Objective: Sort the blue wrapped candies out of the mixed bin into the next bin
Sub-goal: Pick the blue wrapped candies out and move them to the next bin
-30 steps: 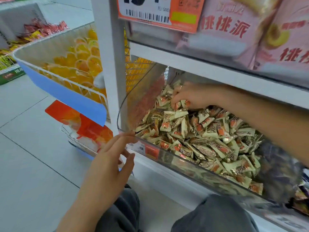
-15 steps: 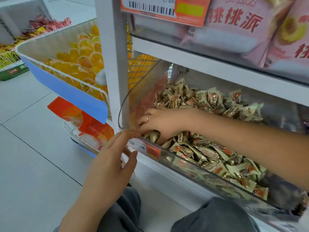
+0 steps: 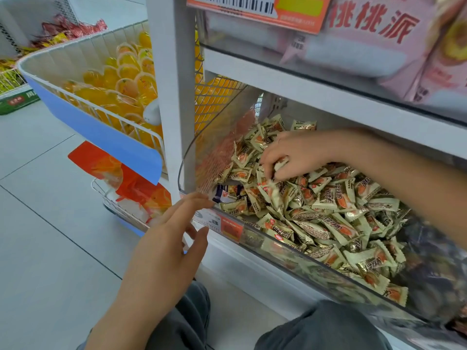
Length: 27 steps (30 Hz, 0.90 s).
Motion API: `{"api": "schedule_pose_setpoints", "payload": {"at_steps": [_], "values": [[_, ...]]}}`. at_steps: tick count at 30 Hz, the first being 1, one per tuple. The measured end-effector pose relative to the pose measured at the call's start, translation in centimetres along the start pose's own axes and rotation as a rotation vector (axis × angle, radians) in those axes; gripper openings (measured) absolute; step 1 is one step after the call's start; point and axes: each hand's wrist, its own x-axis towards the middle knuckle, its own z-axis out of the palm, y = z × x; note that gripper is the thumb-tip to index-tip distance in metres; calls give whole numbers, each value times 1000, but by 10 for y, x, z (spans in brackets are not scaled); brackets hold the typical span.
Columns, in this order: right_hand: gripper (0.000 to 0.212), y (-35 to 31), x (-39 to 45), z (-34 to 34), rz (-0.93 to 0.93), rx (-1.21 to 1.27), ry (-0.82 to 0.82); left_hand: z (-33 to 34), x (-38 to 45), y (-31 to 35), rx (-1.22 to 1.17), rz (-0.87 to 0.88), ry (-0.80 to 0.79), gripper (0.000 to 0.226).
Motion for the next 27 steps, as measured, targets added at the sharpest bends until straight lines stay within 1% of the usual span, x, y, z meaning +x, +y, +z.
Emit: {"api": "schedule_pose_setpoints", "payload": {"at_steps": [1,2,3,4,5,6,7,8,9,11,15,16,18,19,20,21,23,25,27], "values": [[28,-7,2,-4,10,-33,-19,1,0,0,-1,-2,4,44],[34,-15,4,-6,5,-61,0,1,1,1,-1,-5,6,44],[39,-23,8,-7,-21,-81,75,2,1,1,-1,-6,8,44],[40,-31,14,-6,-68,-88,189,2,2,2,-1,-6,9,44],[37,-41,20,-3,-132,-75,290,2,2,2,-1,-5,9,44],[29,-49,25,1,-186,-49,324,2,2,3,0,-5,8,44],[22,-55,31,7,-228,-19,284,2,1,3,1,-6,7,44],[18,-58,34,14,-245,13,197,2,1,3,0,-5,5,45],[18,-57,36,22,-245,35,107,1,1,2,-2,-2,3,45],[15,-48,28,34,-212,105,20,0,1,2,-11,1,-4,46],[13,-31,6,36,-148,179,-46,-1,0,1,-27,-5,-17,43],[13,-30,4,35,-132,200,-31,-1,1,1,-29,-2,-18,43],[14,-31,8,31,-90,273,79,0,1,1,-36,1,-15,44],[19,-33,11,29,-67,301,139,0,1,1,-38,0,-10,43],[29,-36,15,28,-51,288,164,0,0,1,-39,1,-5,43],[44,-40,20,28,-48,223,144,0,0,2,-39,3,0,42],[70,-49,32,32,-68,-5,54,0,0,2,-39,9,8,40],[81,-58,42,37,-74,-191,40,1,0,2,-47,10,7,41],[84,-60,46,39,-61,-262,85,1,0,2,-50,14,0,44]]}}
